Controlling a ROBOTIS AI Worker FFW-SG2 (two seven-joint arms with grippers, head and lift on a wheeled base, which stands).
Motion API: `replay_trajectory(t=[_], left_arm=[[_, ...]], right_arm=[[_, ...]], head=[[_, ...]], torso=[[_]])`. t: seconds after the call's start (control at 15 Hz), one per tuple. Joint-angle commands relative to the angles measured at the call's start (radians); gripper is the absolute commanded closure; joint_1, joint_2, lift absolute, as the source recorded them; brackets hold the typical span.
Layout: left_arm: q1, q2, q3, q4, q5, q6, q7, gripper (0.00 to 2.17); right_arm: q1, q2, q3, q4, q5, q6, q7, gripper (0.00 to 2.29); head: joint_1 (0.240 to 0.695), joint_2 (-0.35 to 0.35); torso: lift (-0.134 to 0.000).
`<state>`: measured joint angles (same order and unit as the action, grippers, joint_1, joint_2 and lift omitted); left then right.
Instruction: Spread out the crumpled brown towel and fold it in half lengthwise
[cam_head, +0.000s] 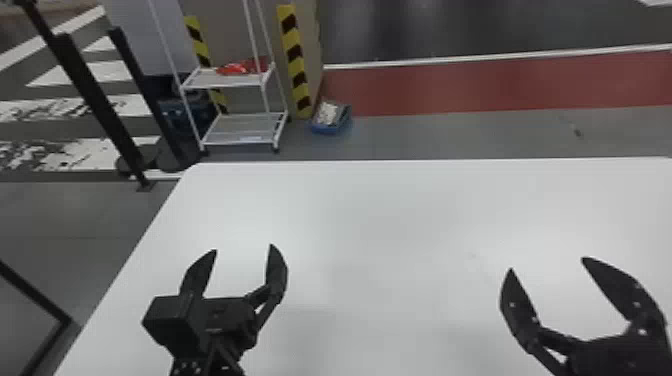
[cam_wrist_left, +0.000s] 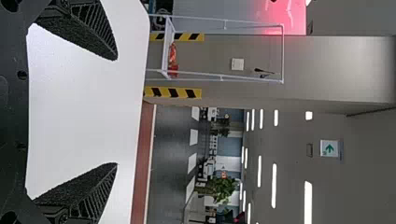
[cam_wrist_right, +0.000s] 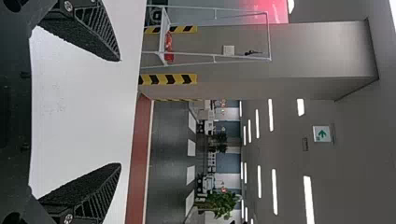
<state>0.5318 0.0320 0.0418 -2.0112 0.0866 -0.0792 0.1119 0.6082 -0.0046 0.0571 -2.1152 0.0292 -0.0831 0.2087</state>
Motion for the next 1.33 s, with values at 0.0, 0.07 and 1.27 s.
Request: replay_trajectory(t=[0.0, 0.07, 1.27], left_arm=[[-0.006, 0.0, -0.011, 0.015, -0.002, -0.007, 0.0, 0.06], [-0.01, 0.002, -0.011, 0.02, -0.002, -0.01, -0.005, 0.06], [0.024, -0.007, -0.011, -0.001, -0.01, -0.032, -0.051, 0.06]], right_arm=[[-0.005, 0.005, -0.002, 0.0, 0.0, 0.0, 0.0, 0.08], [-0.007, 0.005, -0.002, 0.0, 0.0, 0.003, -0.002, 0.08], [-0.03, 0.005, 0.007, -0.002, -0.009, 0.073, 0.001, 0.09]], head=[[0.695, 0.173], [0.695, 0.168], [0.695, 0.149]], torso=[[-0.125], [-0.125], [-0.125]])
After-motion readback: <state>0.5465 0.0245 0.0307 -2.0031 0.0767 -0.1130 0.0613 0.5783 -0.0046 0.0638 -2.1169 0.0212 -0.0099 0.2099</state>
